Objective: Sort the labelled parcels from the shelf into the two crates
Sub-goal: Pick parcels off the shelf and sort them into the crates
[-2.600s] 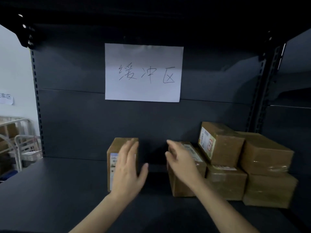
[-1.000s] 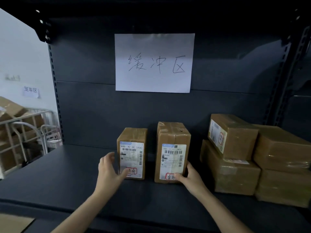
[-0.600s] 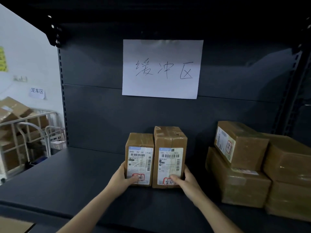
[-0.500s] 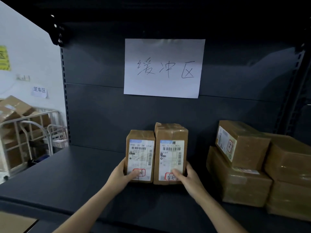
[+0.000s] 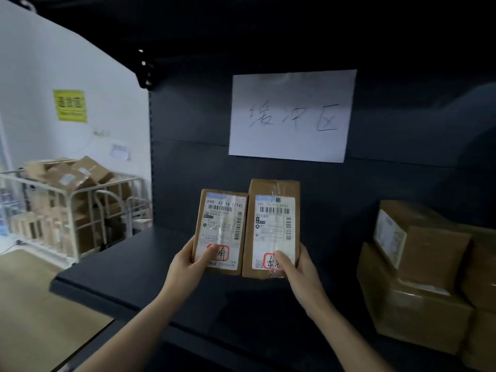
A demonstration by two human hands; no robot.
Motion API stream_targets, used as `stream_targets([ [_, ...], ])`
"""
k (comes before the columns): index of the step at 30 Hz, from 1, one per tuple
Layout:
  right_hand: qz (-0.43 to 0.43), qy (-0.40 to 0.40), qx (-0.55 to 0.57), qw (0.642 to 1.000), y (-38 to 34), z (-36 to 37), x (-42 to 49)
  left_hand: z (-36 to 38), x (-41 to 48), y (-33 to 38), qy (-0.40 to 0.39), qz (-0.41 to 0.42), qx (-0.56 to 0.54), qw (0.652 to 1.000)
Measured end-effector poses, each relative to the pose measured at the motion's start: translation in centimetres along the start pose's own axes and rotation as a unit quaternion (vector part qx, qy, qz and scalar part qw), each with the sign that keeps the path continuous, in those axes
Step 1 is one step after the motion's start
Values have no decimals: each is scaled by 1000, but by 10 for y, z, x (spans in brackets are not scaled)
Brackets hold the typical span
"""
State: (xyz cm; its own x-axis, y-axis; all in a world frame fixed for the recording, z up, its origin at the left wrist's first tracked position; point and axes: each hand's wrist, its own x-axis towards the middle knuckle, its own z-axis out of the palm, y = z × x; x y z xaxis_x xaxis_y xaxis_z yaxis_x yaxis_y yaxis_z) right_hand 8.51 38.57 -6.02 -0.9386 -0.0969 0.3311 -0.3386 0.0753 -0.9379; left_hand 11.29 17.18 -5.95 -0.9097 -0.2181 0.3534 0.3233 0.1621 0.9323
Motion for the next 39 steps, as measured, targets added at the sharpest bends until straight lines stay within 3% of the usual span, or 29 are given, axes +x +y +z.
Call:
stream_targets([
  [5, -4, -59, 11, 998, 0, 34, -4, -37, -22, -4, 79, -24, 44, 996],
  [17, -5, -176, 37, 984, -17, 153, -27, -155, -80, 5, 172, -37, 56, 983],
  [39, -13, -334, 90, 938, -76, 496, -130, -485, -215, 14, 318, -84, 162, 930],
])
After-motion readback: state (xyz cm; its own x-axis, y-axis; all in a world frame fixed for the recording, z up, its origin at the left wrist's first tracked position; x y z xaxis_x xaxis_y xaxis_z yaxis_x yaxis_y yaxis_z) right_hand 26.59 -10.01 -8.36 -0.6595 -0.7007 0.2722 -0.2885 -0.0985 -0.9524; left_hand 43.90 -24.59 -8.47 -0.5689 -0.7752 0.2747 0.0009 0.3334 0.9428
